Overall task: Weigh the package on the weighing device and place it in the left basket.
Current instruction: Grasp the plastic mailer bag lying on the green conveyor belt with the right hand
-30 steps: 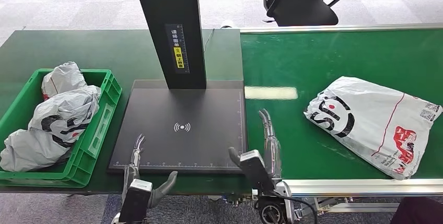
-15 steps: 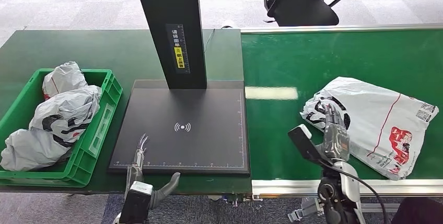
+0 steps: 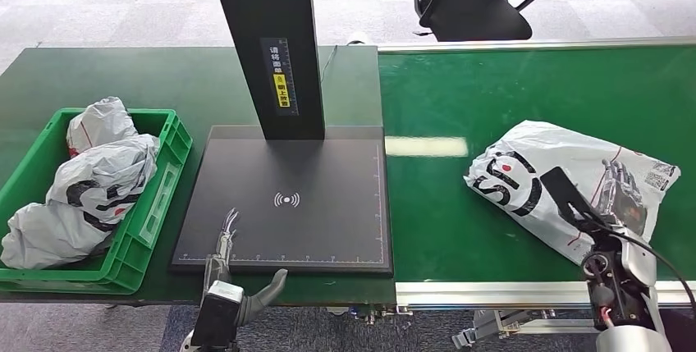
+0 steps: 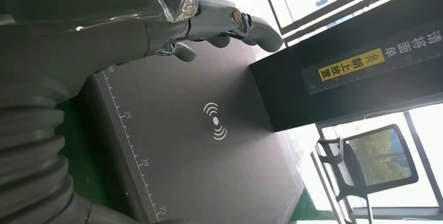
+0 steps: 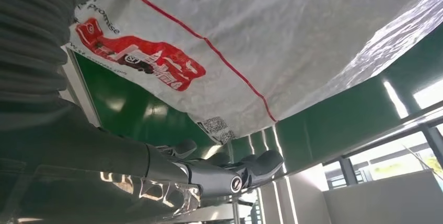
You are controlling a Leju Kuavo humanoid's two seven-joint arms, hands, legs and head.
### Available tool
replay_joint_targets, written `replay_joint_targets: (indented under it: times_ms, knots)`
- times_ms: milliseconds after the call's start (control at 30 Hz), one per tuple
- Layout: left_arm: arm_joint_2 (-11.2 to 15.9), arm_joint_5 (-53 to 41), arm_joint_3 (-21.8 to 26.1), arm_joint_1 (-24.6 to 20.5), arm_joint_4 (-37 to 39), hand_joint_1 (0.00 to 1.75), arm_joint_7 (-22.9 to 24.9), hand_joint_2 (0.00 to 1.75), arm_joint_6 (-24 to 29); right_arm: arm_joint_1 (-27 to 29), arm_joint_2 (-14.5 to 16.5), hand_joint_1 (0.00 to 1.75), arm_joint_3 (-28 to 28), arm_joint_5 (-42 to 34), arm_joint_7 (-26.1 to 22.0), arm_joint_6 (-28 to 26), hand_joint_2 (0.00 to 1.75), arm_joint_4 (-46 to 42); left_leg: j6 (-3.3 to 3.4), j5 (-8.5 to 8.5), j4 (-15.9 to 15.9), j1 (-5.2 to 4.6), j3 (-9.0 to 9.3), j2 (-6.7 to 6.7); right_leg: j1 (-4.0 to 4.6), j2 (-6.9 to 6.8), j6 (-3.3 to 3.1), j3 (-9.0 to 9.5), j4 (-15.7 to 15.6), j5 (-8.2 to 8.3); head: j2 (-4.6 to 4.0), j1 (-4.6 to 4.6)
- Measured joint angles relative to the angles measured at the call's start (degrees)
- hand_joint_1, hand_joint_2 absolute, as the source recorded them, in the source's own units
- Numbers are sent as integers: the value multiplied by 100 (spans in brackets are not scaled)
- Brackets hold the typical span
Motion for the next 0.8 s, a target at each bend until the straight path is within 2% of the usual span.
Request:
replay_joint_targets:
  times_ms: [167,267,433,633,800]
  knots:
    - [10,64,-15,-4,81,0,-44,175,64,-573,-252,0,-110,5,-128,607,175,717,0,0,0,1,0,-2,1,0,0,-2,0,0,0,-1]
    - [19,95,-37,-18,126,0,-52,175,88,-705,-330,0,-110,-13,-248,1029,175,1007,0,0,0,1,0,-7,1,-2,0,-3,0,-1,0,-1]
    - [39,152,-62,-93,235,0,-67,175,58,-561,-427,0,-104,-288,-860,1884,175,1205,0,0,0,1,-5,-8,1,-3,1,-5,0,-1,0,-1]
    - [64,170,-94,-183,383,0,-105,175,19,-382,-524,0,-95,-451,-1220,2313,175,1286,0,0,0,0,-5,-7,0,-3,1,-5,0,-1,0,-1]
    - [78,265,-96,-279,543,0,-222,175,-28,-307,-691,0,76,-683,-1597,3303,175,1338,1,0,0,0,-5,-10,1,-5,1,-4,0,-1,0,0]
